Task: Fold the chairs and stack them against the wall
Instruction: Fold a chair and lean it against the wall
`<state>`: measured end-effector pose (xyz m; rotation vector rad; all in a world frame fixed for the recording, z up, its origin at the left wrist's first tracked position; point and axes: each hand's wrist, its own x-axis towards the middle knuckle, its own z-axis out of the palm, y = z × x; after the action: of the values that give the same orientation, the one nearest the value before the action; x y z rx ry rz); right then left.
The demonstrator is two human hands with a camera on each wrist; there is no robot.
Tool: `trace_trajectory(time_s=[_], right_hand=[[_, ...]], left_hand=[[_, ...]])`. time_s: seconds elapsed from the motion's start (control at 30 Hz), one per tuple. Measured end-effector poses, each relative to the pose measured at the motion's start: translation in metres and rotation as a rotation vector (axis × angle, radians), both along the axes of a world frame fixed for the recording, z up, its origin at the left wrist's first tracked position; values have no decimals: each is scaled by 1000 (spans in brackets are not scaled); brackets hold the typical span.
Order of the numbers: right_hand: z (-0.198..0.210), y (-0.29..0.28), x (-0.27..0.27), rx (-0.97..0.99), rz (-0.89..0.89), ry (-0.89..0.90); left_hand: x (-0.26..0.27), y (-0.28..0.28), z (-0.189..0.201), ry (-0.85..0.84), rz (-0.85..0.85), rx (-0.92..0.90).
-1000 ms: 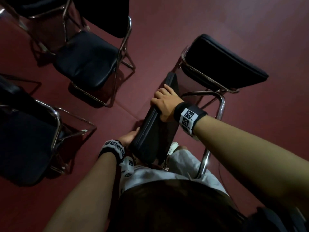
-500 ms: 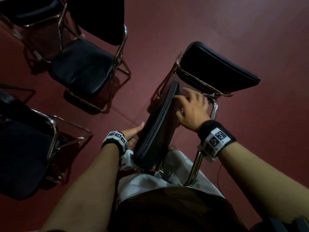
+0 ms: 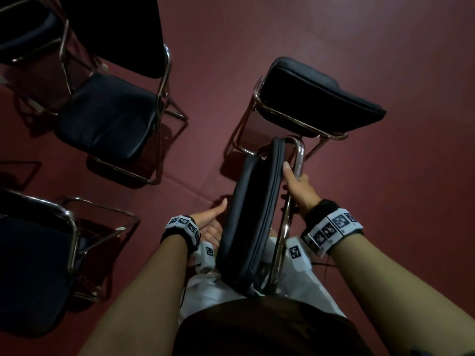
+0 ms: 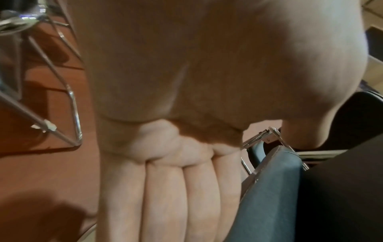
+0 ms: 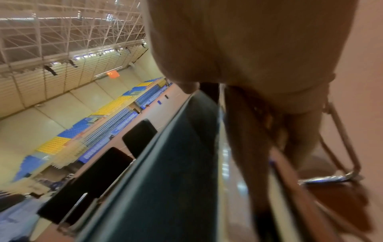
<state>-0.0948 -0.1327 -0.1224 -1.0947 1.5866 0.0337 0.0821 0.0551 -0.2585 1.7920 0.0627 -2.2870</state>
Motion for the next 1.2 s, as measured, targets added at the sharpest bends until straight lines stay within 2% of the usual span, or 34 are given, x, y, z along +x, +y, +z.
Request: trace_trajectory(time_s=[0.13,0.27,0.37,0.53,0.63,0.7,0.8,0.9,0.97,1.03,1.1,1.17,1.2], right_hand=[[1,5,16,-11,85,-31],[-4,12,25,-144,318,134],[-2,20,33,-185,406,255],[-1,37,55,-159,580,301],[0,55,65,-388,792,470],[1,61,66,-563,946,496],[-4,64,58,-746,1262,458],[2,61,42,-831,1599,451],[11,59,26,-934,1935,429],[13,62,7,-1007,2258,321],[10,72,-6,-1066,2397,92],[4,79,-19,-1113,2417,-74],[3,80,-21,-1102,2417,-89]], left_hand=[[-1,-3,-2,19,-9,1],[2,2,0,22,16,-4],[6,9,7,28,64,-30],[7,36,21,-8,168,-30],[4,60,6,-46,157,-46],[-2,74,-2,-72,163,-51],[-17,84,4,-79,265,-49],[-31,92,15,-62,285,-63],[-45,98,26,-48,303,-80],[-64,106,31,-61,409,-80],[-88,110,38,-144,521,-68],[-114,111,49,-231,579,-75],[-123,113,49,-238,580,-45]])
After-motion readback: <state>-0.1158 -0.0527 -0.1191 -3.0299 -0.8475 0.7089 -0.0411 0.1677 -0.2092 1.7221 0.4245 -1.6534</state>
